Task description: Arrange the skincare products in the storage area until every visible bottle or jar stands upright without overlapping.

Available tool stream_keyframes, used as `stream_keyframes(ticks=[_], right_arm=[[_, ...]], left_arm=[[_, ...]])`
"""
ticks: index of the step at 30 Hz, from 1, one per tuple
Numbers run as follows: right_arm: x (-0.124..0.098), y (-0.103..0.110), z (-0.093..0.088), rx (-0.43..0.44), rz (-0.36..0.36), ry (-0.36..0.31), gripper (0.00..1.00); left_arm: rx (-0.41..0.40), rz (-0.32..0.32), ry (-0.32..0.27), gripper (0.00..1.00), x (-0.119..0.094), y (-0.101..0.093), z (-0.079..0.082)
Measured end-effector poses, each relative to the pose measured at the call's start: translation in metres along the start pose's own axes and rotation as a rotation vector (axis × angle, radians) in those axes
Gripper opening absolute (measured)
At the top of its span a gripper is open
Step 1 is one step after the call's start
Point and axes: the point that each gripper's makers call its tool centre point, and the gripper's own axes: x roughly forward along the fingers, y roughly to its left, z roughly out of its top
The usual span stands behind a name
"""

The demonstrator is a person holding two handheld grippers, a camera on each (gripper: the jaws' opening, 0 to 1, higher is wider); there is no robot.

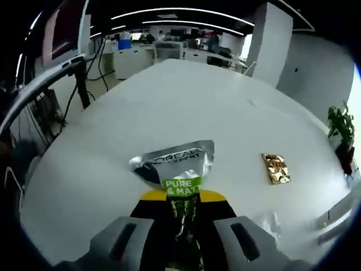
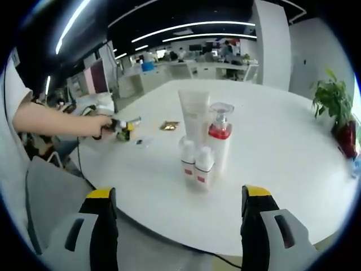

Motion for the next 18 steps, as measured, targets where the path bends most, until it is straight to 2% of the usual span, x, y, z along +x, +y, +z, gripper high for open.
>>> stream_keyframes(ticks=[1, 2, 7, 10, 12, 14, 16, 18], right_arm=[[0.000, 0.000, 0.000, 0.000, 0.002, 0.000, 0.91], [0.000, 0.001, 0.000, 0.000, 0.004, -0.001, 0.91], [0.000, 0.001, 0.000, -0.004, 0.005, 0.000, 0.91], [0.000, 0.001, 0.000, -0.004, 0.008, -0.001, 0.91], [0.000, 0.002, 0.000, -0.006, 0.011, 0.000, 0.91], [0.000, 0.003, 0.000, -0.010, 0.013, 0.000, 0.90], [0.000, 0.003, 0.000, -0.012, 0.016, 0.000, 0.90], [0.000, 0.004, 0.000, -0.013, 0.019, -0.001, 0.90]], left_arm=[[0.009, 0.005, -0.001, 0.08, -0.013, 0.003, -0.006], [0.011, 0.001, -0.003, 0.07, -0.016, 0.003, -0.006], [0.012, -0.072, -0.032, 0.07, -0.010, -0.013, 0.003], [0.030, -0.121, -0.059, 0.07, -0.017, -0.025, 0.008], [0.041, -0.133, -0.071, 0.07, -0.015, -0.030, 0.011], [0.049, -0.156, -0.080, 0.07, -0.023, -0.036, 0.016], [0.057, -0.166, -0.088, 0.07, -0.033, -0.040, 0.016], [0.056, -0.178, -0.091, 0.07, -0.031, -0.039, 0.014]])
